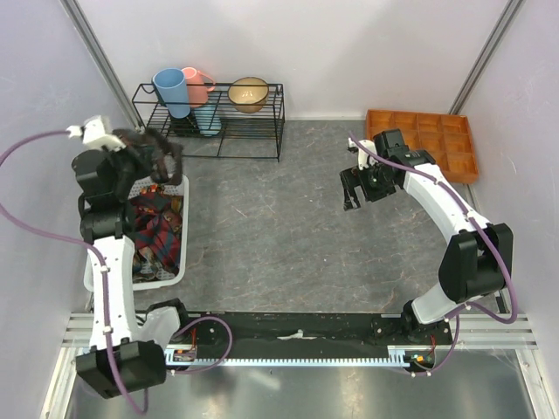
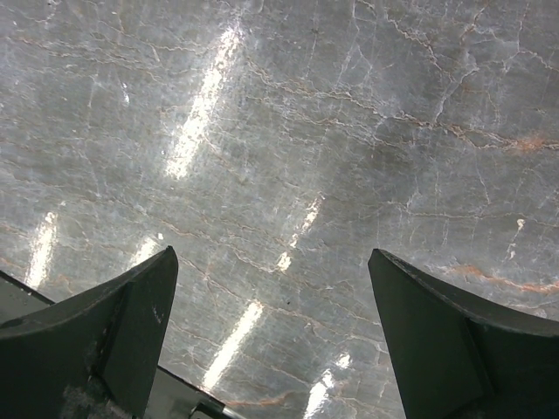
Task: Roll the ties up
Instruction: Place the tie at the center of the board, then flatten out the tie at the center of the board.
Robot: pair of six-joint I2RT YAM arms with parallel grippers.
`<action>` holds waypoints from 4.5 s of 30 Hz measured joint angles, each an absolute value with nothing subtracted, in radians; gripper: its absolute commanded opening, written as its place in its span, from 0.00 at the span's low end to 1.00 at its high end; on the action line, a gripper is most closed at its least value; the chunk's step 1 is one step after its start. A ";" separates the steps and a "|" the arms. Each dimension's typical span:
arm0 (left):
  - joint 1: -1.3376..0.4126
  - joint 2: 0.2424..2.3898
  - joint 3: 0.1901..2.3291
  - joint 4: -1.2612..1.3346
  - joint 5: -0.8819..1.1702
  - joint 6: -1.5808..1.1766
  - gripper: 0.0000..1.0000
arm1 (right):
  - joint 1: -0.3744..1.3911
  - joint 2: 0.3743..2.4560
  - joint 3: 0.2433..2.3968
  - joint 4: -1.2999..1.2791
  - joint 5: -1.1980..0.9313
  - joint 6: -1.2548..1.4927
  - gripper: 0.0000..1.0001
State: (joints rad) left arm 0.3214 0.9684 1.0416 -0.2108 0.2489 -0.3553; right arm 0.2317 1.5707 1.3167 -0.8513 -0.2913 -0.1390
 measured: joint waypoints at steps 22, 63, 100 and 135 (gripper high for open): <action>-0.596 1.387 1.310 -0.442 0.534 0.183 0.02 | -0.169 1.435 1.228 -0.856 -0.555 -0.180 0.98; -0.364 1.825 1.361 -0.582 0.342 0.163 0.69 | 0.387 1.750 1.028 -0.467 -0.381 -0.295 0.00; -0.420 1.972 1.438 -0.699 0.106 0.275 0.64 | 0.043 1.477 1.120 -0.700 -0.421 -0.456 0.72; -0.428 1.856 1.439 -0.733 0.117 0.443 0.02 | 0.023 1.511 1.032 -0.662 -0.238 -0.342 0.00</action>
